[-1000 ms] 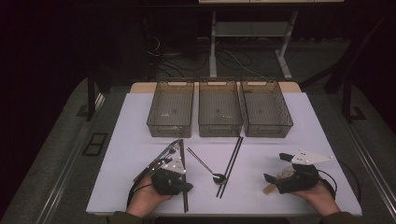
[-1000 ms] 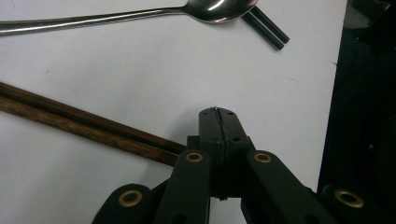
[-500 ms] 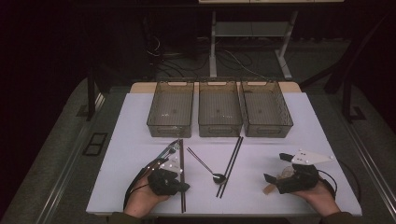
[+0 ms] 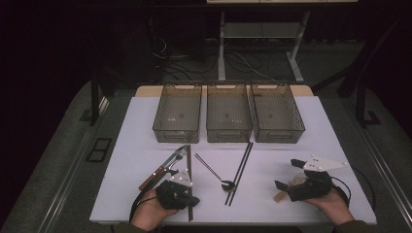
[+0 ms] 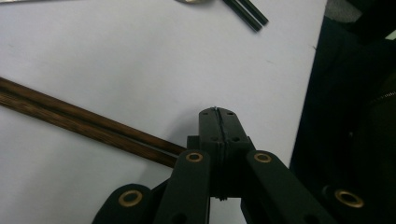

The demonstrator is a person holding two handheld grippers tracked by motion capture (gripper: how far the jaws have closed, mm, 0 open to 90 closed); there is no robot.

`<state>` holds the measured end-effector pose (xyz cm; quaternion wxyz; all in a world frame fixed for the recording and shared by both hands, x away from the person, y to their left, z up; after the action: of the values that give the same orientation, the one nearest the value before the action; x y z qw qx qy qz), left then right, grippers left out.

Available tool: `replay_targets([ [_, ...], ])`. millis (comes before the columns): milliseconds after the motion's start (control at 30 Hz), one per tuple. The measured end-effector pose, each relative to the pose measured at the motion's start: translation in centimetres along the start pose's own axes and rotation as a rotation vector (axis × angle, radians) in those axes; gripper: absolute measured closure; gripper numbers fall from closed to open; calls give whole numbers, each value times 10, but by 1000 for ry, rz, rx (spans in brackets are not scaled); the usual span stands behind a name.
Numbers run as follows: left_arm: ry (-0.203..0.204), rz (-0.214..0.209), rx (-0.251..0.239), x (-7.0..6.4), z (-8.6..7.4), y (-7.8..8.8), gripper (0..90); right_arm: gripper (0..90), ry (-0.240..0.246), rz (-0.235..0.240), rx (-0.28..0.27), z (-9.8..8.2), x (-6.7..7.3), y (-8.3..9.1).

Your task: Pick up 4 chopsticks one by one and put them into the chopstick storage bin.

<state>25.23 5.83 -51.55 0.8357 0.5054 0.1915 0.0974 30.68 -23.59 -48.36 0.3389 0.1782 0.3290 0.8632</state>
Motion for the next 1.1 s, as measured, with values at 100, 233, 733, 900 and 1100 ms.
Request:
replay_targets([
  [100,-4,7,5,-3,-3,0,893,10,1,0,0,0,0,0],
  [233,-2,17,12,-6,-5,1,893,10,0,-1,1,0,0,0],
  [733,30,36,6,-8,-16,7,893,10,-3,0,2,0,0,0],
  [900,42,54,5,-5,-19,11,893,10,-2,-1,2,0,0,0],
  [1100,69,67,-6,-1,-24,16,893,10,1,1,2,1,1,-1],
])
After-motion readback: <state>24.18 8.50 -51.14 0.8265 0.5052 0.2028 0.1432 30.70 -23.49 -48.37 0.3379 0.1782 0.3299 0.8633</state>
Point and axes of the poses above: each handheld gripper's, and its own axes: y roughly backward along the jaws, z roughly out of its top, x roughly to its left, the point moved 10 cm from there along -y, roughly forward along the jaws, and after that the axes turned 11 degrees about x, right-handed, at the moved point
